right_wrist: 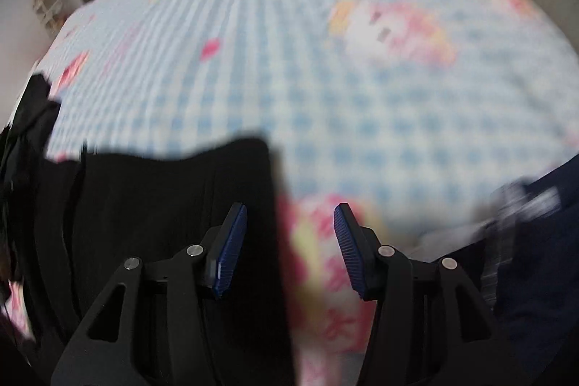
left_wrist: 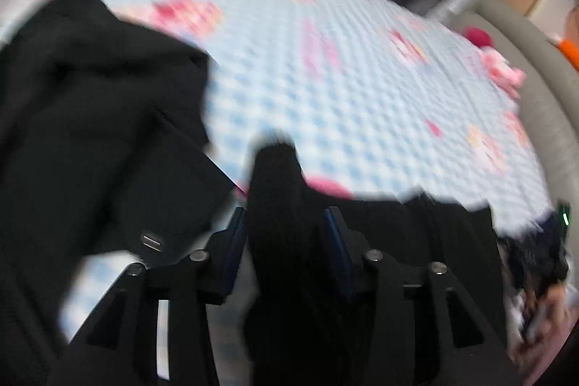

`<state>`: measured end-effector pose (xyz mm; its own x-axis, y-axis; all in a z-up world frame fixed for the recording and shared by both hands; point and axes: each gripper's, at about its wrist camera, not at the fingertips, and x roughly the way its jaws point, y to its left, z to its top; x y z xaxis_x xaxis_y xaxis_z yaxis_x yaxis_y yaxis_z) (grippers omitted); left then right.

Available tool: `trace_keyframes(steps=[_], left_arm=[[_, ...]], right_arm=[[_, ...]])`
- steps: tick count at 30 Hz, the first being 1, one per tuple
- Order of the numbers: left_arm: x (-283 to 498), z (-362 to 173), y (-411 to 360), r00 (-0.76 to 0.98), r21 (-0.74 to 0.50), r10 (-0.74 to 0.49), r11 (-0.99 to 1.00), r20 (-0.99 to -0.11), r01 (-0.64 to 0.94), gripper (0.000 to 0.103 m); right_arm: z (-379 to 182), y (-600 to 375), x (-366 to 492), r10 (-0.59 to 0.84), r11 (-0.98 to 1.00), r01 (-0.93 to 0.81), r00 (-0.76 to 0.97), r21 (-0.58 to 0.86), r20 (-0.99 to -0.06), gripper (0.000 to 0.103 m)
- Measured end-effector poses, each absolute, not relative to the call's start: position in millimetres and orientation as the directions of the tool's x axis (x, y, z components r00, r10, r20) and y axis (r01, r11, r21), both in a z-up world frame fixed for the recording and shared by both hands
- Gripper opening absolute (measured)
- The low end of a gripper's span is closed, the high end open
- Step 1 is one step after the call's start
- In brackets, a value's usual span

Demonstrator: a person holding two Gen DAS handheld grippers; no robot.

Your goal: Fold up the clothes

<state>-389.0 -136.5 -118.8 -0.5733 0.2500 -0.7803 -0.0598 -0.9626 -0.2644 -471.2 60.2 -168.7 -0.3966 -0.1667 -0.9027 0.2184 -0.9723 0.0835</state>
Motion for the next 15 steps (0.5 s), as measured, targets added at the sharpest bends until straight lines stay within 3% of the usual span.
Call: trace_keyframes(steps=[2, 4, 6, 9, 10, 12, 14, 15], left_arm=[[-373, -92, -133, -0.667, -0.29, 0.271, -0.953, -0.694, -0.085, 0.048], [-365, -78, -108, -0.629, -0.338, 0.392, -0.917, -0.671, -0.211, 0.053], [-368, -77, -60, -0.515, -0.323, 0.466, -0.881, -0.719, -0.346, 0.053], [-372, -89, 13, -0.432, -0.261, 0.472, -0.847, -0.768, -0.462, 0.052], [-376, -95, 33, -0.395, -0.276, 0.493, -0.827, -0.775, -0.491, 0.05], [-379, -108, 69, -0.299, -0.331, 0.541, -0.778, -0.786, -0.534, 0.034], [-377, -120, 102, -0.206, -0.374, 0.569, -0.731, -0.796, -0.571, 0.03], [-374, -129, 111, -0.198, -0.332, 0.519, -0.75, -0.832, -0.571, 0.029]], right_arm=[[-177, 59, -470, -0.133, -0.975, 0.215, -0.403, 0.048, -0.905, 0.053], [-179, 67, -470, -0.128, -0.984, 0.168, -0.426, 0.061, -0.896, 0.056], [-175, 76, -469, -0.093, -0.993, 0.107, -0.465, 0.048, -0.88, 0.056], [-166, 79, -463, -0.045, -0.997, 0.082, -0.508, 0.004, -0.86, 0.056], [-164, 78, -461, -0.032, -0.995, 0.093, -0.512, -0.019, -0.858, 0.056], [-165, 74, -459, 0.026, -0.99, 0.103, -0.519, -0.093, -0.854, 0.056], [-175, 70, -462, 0.09, -0.979, 0.113, -0.5, -0.169, -0.861, 0.056], [-186, 71, -466, 0.044, -0.982, 0.145, -0.444, -0.121, -0.895, 0.056]])
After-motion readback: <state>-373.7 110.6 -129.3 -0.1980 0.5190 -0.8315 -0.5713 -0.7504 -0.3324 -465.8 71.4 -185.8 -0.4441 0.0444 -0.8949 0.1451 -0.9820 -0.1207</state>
